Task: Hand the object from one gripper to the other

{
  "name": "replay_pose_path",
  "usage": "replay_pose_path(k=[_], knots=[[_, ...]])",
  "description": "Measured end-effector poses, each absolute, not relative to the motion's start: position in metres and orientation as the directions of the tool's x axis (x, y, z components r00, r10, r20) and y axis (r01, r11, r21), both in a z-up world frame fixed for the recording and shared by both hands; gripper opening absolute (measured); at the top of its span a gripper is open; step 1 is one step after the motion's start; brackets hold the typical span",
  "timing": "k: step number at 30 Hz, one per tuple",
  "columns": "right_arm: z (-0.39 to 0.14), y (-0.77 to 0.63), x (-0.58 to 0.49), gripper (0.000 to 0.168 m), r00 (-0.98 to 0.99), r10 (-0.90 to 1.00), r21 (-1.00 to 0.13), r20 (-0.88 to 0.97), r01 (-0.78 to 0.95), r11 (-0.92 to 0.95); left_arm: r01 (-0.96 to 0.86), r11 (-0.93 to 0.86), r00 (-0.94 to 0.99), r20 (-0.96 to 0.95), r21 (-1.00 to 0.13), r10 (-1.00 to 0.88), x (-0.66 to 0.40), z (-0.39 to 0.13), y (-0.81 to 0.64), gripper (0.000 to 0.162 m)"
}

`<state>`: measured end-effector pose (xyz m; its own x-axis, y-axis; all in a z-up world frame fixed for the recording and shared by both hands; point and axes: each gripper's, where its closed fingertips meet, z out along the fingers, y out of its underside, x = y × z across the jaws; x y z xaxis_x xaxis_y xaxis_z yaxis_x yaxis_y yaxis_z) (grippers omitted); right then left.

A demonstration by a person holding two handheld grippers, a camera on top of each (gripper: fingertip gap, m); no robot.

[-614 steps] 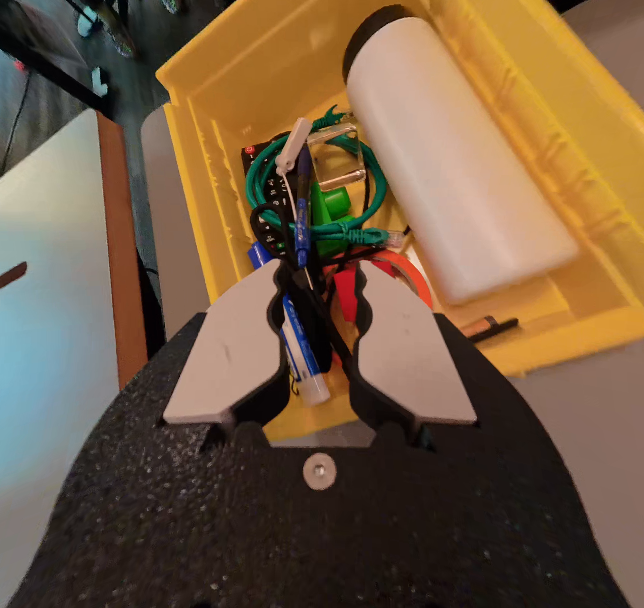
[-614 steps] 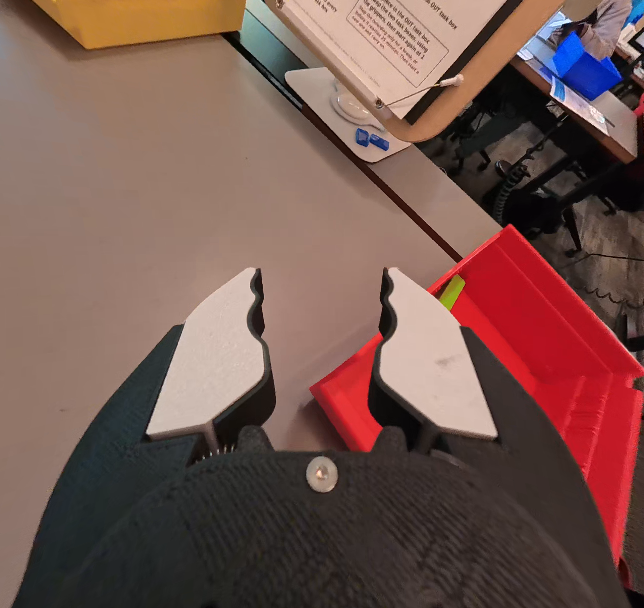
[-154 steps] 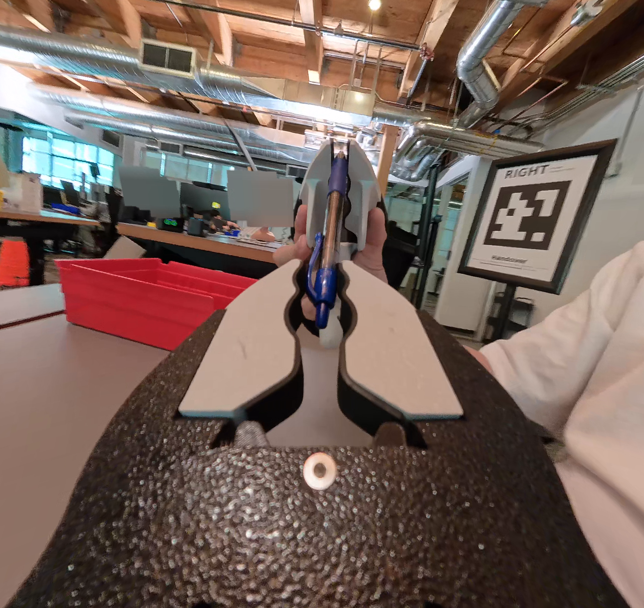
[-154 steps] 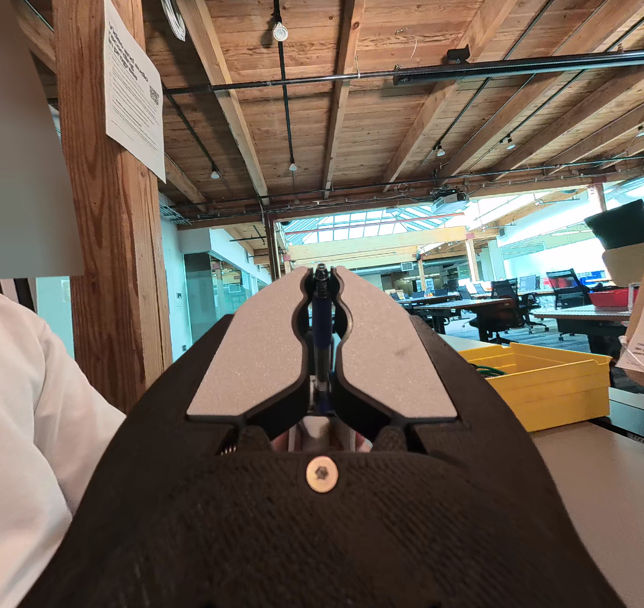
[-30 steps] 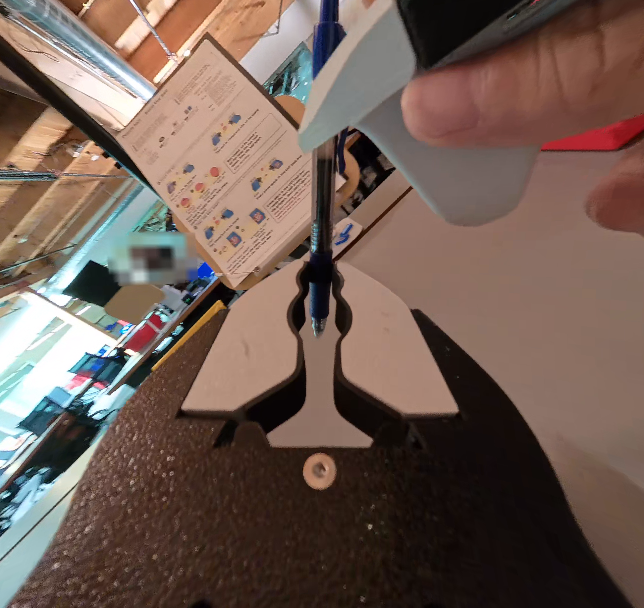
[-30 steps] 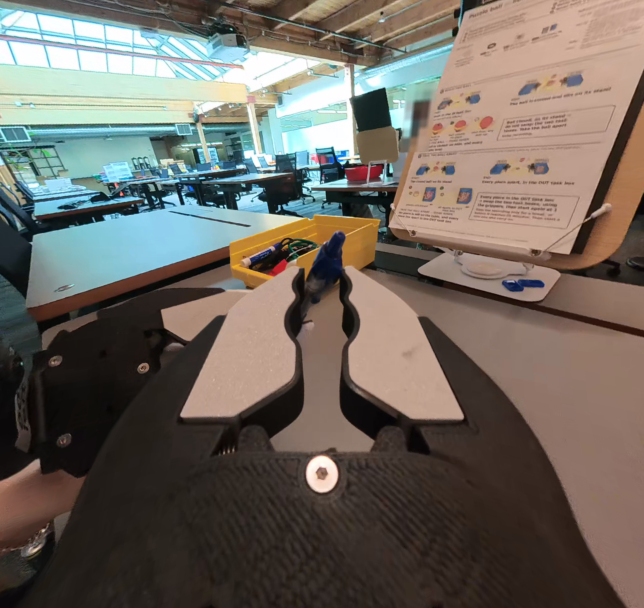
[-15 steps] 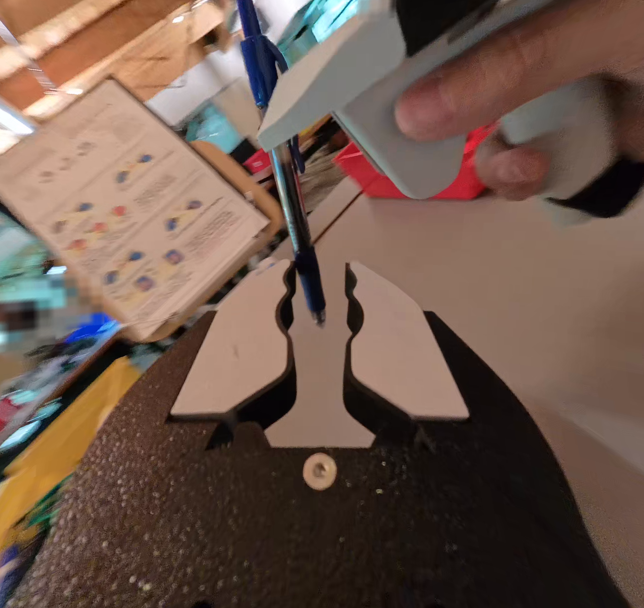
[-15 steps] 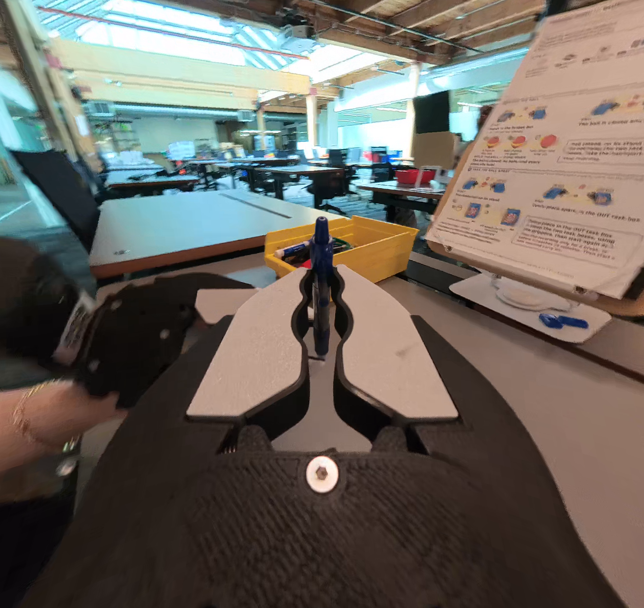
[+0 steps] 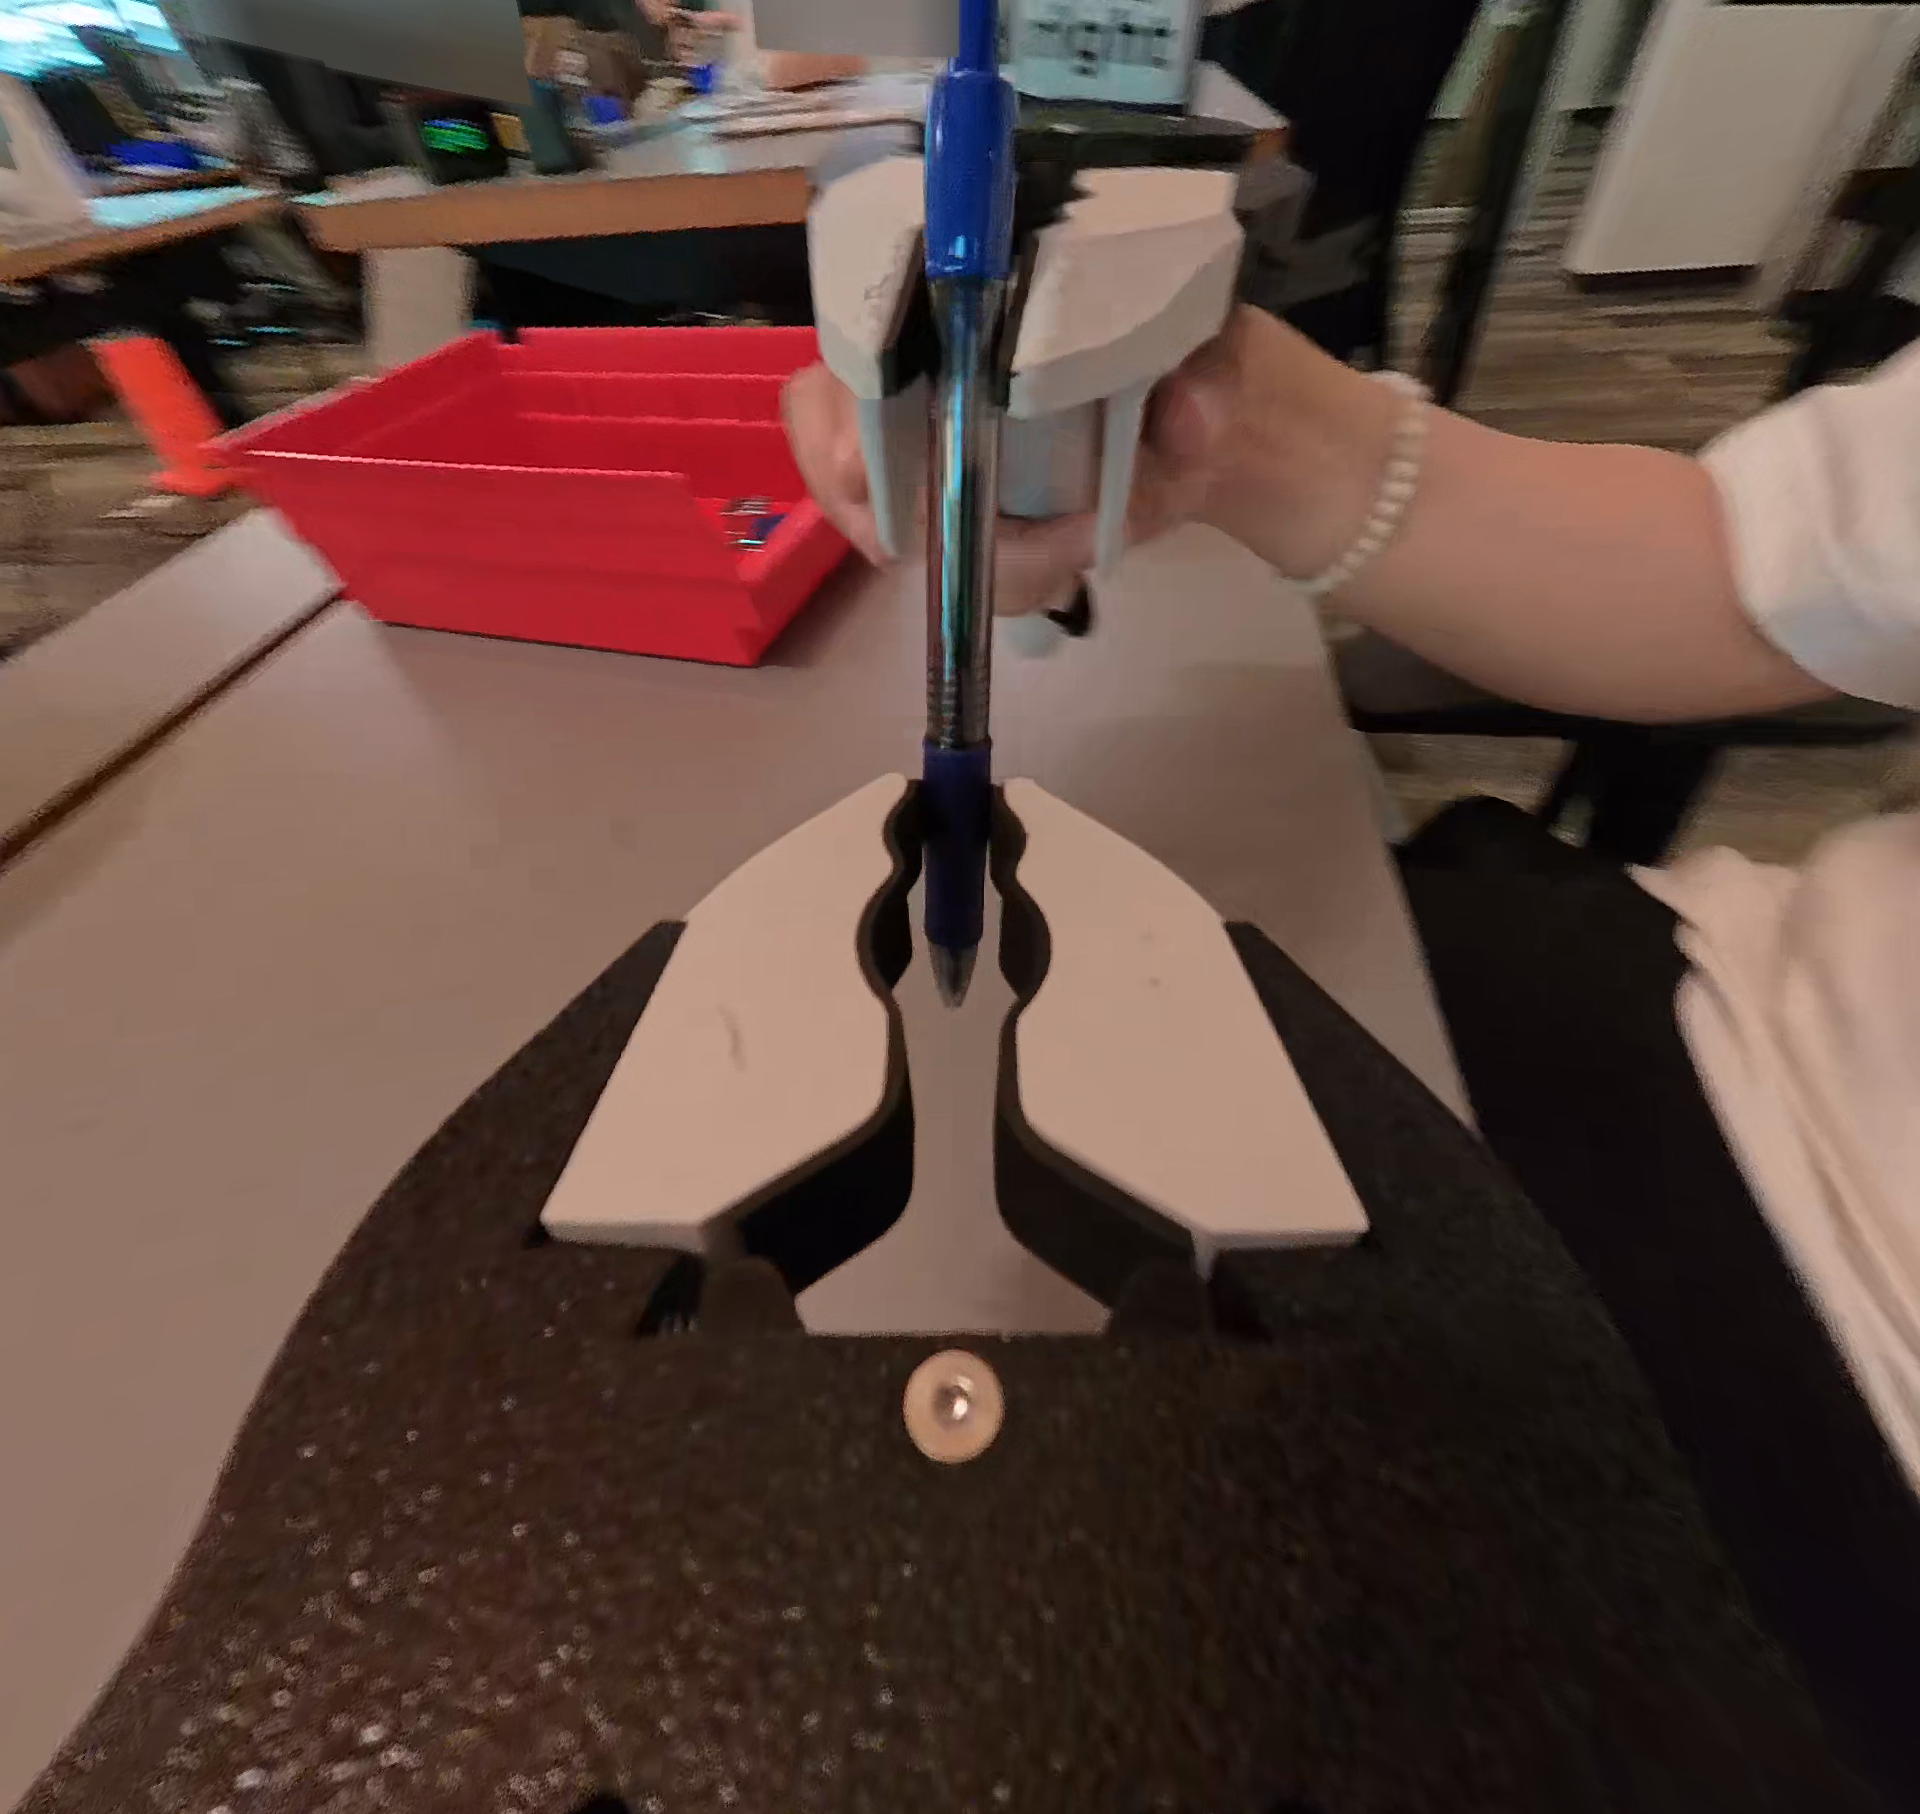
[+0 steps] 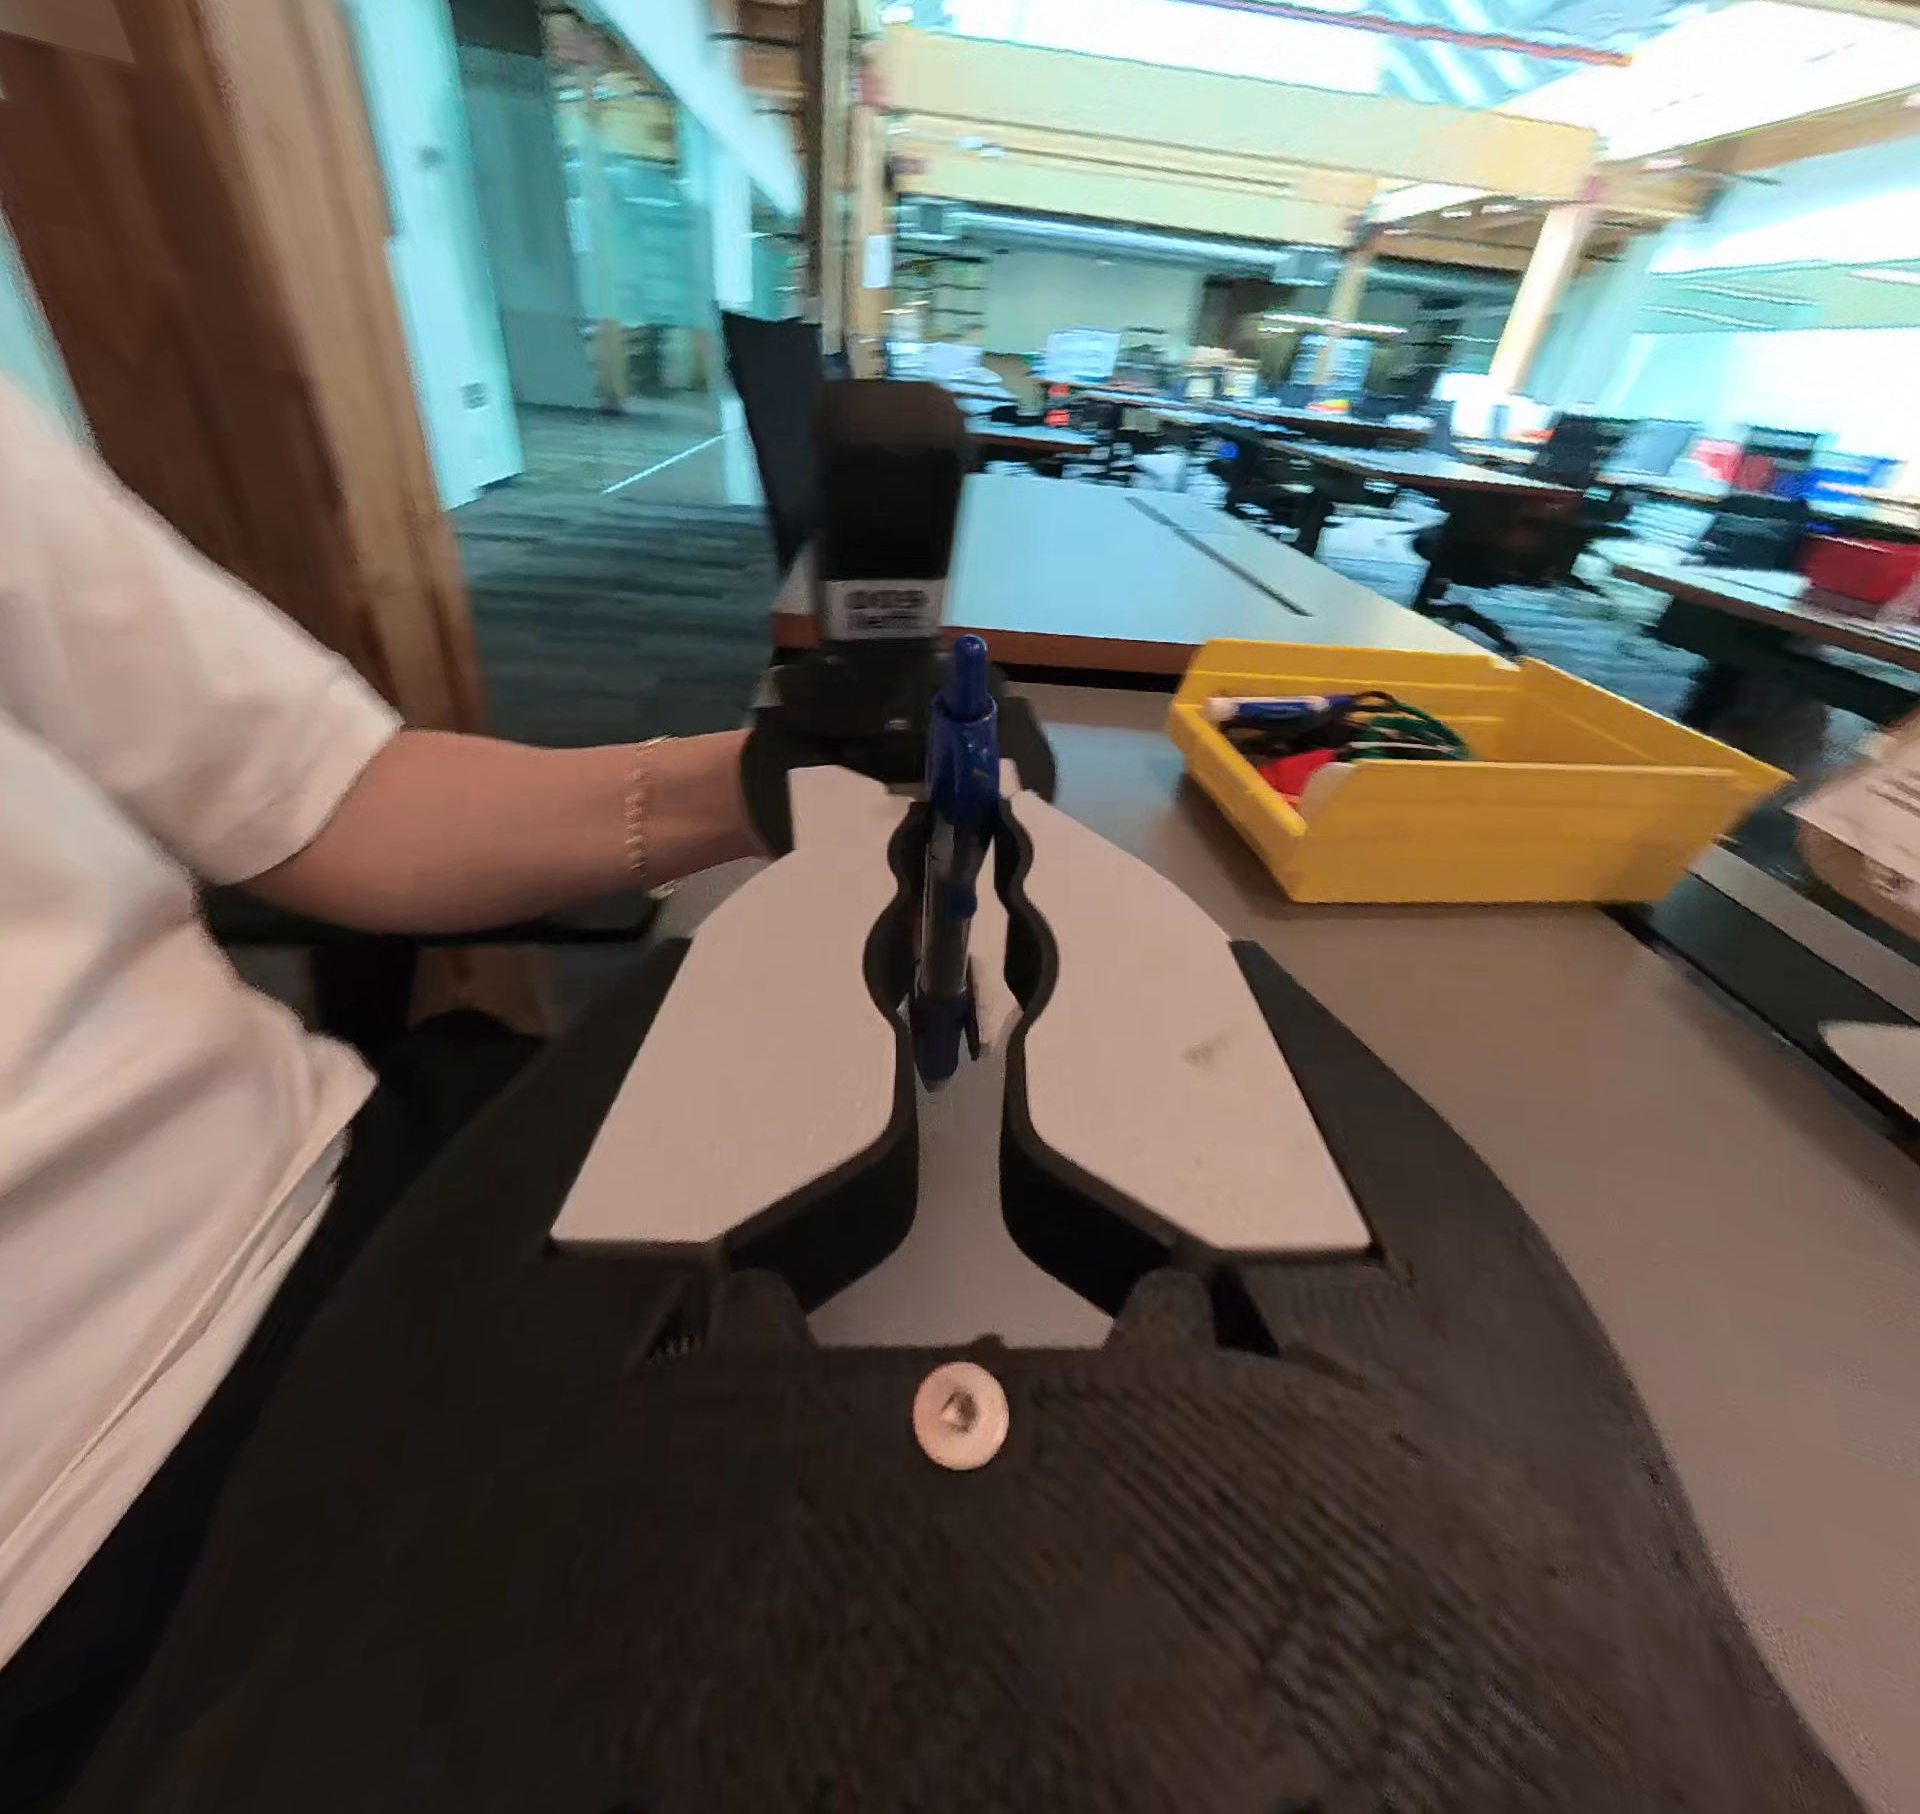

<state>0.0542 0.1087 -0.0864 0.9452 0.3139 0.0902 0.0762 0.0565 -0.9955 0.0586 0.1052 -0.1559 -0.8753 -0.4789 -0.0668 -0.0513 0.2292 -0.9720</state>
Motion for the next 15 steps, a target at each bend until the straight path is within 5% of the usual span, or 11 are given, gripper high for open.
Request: replay_pose_path(k=[6,15], knots=[[-0.083,0.125,0.097,0.024,0.999,-0.022,-0.995,0.033,0.035,0.096,0.027,0.330,-0.528,-0.294,-0.944,-0.797,0.104,-0.141,0.142,0.011],[-0.080,0.132,0.105,0.015,0.988,-0.152,-0.991,-0.012,0.009,0.136,0.035,0.494,-0.298,-0.481,-0.869,-0.825,0.114,-0.140,0.148,0.011]])
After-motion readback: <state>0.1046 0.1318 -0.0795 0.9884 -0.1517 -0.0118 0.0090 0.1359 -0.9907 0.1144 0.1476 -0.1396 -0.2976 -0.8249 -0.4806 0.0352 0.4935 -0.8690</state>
